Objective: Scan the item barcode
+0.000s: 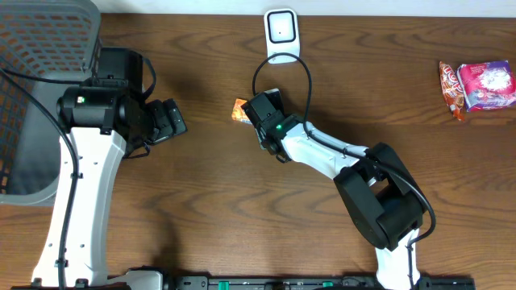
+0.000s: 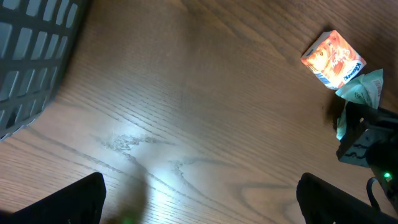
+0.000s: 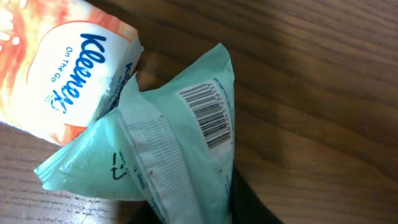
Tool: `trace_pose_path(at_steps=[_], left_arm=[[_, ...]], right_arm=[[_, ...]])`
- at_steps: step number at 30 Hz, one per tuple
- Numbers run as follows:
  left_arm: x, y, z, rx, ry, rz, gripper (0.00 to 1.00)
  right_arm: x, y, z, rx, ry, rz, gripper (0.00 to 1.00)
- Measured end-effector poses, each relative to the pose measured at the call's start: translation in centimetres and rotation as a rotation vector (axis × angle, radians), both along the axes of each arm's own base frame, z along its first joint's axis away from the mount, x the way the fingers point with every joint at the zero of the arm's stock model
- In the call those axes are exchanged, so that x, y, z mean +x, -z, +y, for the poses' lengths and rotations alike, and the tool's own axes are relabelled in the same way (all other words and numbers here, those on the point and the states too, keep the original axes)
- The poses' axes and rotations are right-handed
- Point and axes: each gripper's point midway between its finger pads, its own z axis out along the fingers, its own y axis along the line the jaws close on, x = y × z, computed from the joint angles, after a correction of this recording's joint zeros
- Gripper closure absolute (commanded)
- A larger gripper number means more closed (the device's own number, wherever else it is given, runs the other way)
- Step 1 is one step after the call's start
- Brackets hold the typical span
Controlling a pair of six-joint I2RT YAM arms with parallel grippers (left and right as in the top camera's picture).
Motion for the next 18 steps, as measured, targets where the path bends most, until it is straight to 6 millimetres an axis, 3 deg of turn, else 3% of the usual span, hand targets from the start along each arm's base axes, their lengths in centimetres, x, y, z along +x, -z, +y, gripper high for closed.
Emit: trace_pose_path(at_steps=[8,13,18], left_arm=[[0.0,0.0,0.0,0.000,0.000,0.000,0.02],[0.0,0.0,0.0,0.000,0.000,0.000,0.02],[0.0,0.0,0.0,0.000,0.000,0.000,0.02]], right_arm=[[-1.1,-0.4,-0.5,0.030,-0.009,0.106,0.99],[-0.2,-3.1,-0.2,0.333,-0.026,0.221,0.99],[1.2,-6.4,-1.9,0.673,-0.032,0.326,0.99]])
